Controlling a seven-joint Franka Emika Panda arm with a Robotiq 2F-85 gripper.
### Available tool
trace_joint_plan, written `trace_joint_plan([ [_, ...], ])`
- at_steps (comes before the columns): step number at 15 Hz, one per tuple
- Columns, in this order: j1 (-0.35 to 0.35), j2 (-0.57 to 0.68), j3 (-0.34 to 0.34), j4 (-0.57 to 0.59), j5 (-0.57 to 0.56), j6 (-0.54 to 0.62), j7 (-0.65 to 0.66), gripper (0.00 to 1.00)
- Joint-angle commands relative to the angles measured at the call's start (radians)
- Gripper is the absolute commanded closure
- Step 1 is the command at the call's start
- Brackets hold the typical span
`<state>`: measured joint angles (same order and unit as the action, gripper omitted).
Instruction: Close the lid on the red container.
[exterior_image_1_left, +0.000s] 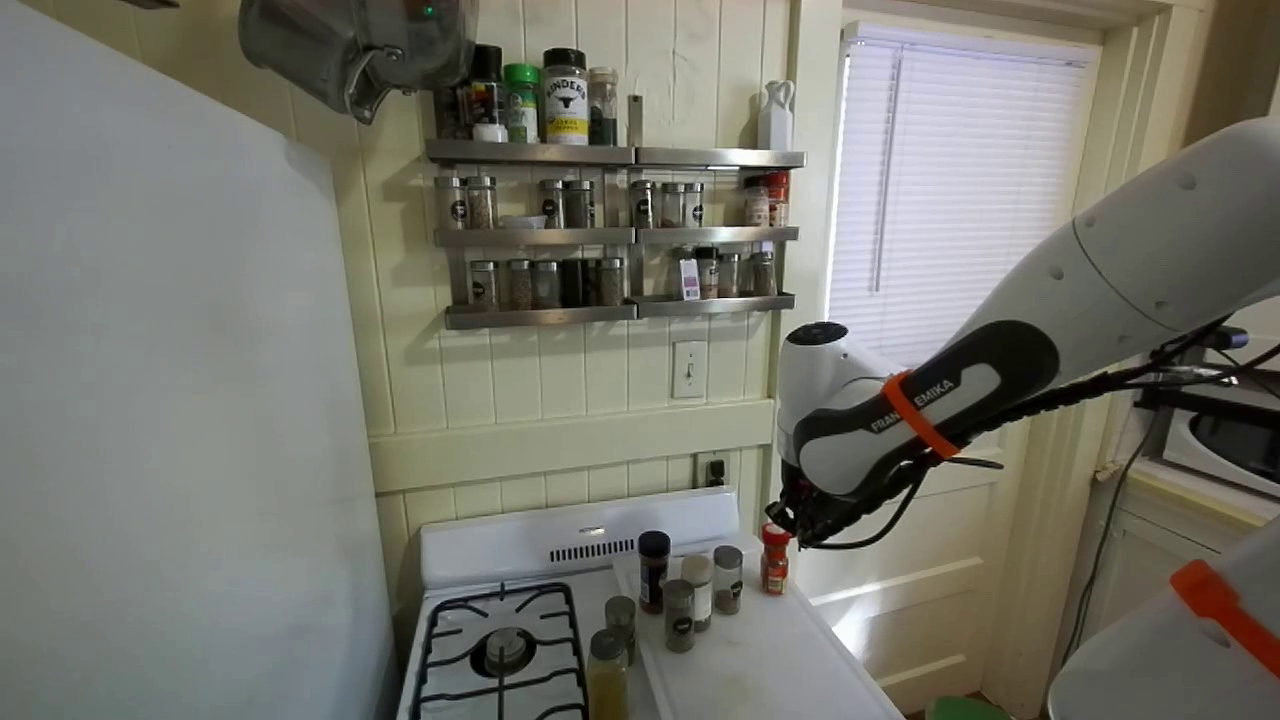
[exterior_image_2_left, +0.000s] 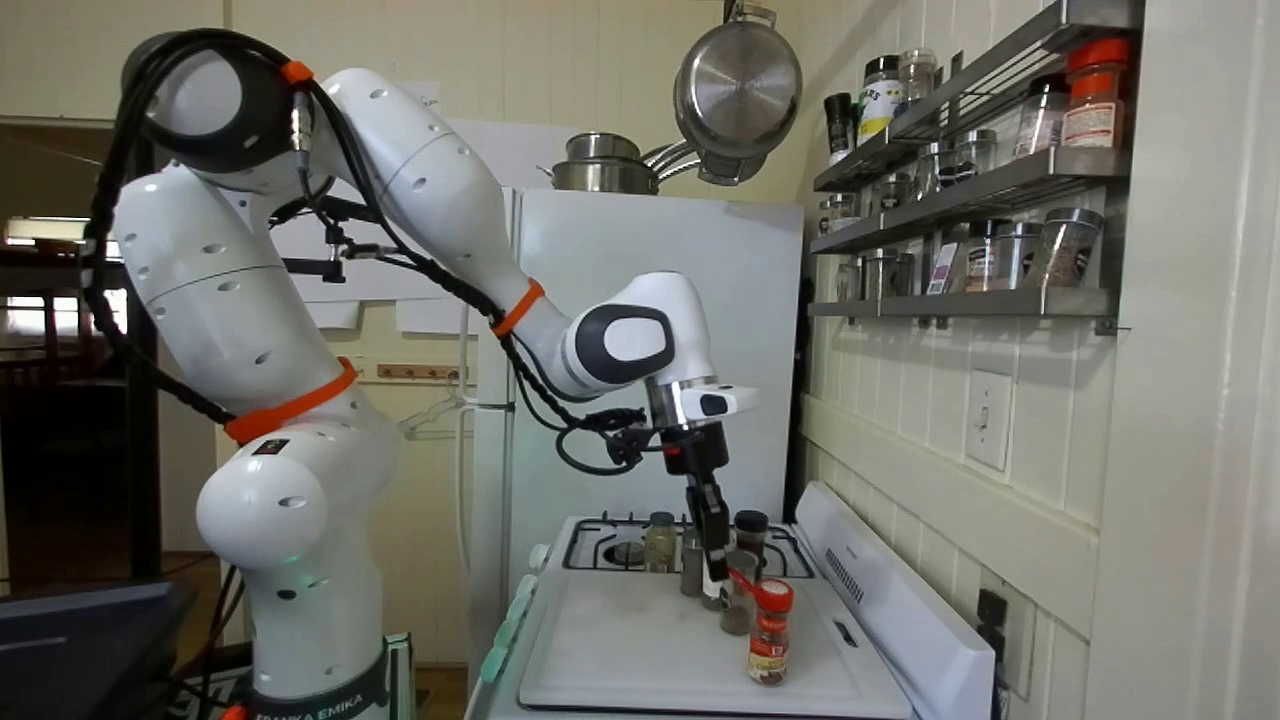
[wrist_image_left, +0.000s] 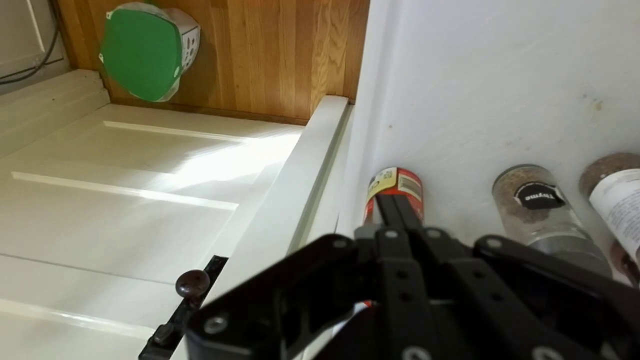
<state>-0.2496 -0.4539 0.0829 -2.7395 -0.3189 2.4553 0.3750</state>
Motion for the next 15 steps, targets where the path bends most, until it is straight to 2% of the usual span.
trace_joint_plan([
  [1,-0.011,-0.004,0.011,-0.009,-0.04,0.028,0.03,1.0],
  [15,-0.014,-0.007,0.031,-0.005,-0.085,0.067,0.034,1.0],
])
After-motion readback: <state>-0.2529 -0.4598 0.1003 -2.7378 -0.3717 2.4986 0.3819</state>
